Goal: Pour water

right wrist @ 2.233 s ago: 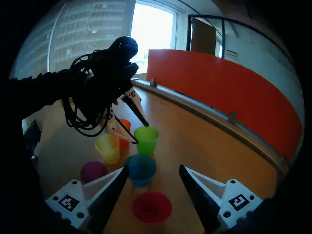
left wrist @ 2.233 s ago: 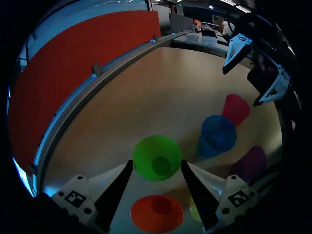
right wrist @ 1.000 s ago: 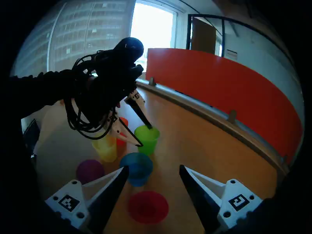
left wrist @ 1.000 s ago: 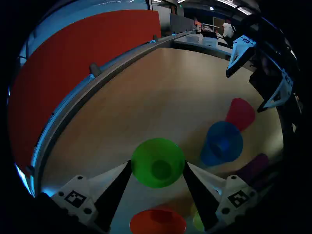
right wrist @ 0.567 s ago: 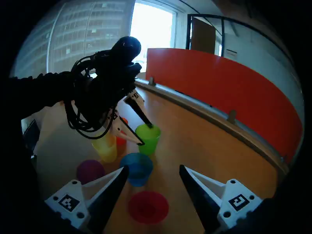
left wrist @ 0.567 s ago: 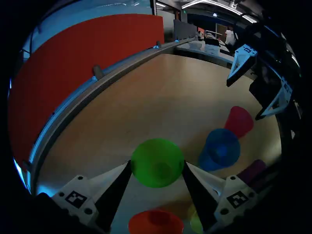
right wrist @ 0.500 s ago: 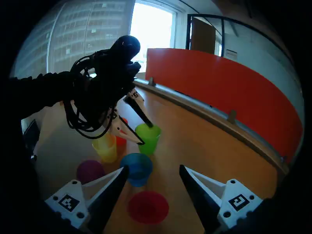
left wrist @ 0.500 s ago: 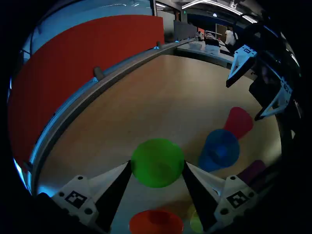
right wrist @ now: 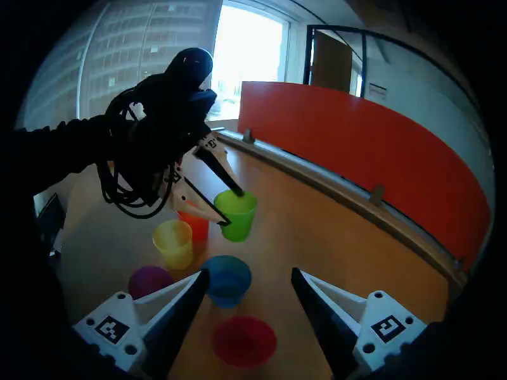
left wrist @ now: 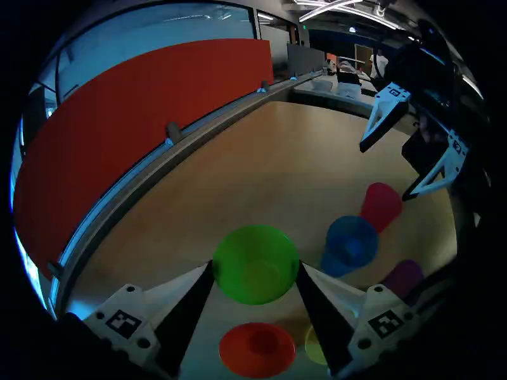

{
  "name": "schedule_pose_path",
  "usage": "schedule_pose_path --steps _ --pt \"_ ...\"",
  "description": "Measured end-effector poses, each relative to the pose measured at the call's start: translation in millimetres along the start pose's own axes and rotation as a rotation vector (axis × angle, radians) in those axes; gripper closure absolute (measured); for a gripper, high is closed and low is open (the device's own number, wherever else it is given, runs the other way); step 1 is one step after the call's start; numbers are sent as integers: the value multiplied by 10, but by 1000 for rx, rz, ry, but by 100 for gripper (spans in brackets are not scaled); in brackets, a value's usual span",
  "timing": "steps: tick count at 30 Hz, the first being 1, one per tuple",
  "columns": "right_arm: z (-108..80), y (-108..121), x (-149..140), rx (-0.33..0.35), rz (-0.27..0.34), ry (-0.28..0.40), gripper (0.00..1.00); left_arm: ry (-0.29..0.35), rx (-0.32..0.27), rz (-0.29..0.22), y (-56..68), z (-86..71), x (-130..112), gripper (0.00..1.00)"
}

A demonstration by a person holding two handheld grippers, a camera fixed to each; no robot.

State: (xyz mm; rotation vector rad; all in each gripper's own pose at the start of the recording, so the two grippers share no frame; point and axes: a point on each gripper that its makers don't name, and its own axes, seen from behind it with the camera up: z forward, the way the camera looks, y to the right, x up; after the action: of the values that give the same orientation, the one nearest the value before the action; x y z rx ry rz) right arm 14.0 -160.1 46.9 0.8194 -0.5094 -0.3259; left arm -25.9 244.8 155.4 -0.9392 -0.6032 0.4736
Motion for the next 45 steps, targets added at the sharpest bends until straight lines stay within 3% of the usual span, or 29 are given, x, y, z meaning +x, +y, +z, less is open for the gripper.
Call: schedule_pose_path --steps 15,30,45 --pt "108 -67 -42 20 -19 -30 0 41 19 7 58 -287 81 11" --pt "238 -104 -134 47 -2 -64 0 145 49 -18 88 -579 227 11" --pt "359 -133 -209 68 -34 -107 0 242 97 -41 109 -952 353 11"
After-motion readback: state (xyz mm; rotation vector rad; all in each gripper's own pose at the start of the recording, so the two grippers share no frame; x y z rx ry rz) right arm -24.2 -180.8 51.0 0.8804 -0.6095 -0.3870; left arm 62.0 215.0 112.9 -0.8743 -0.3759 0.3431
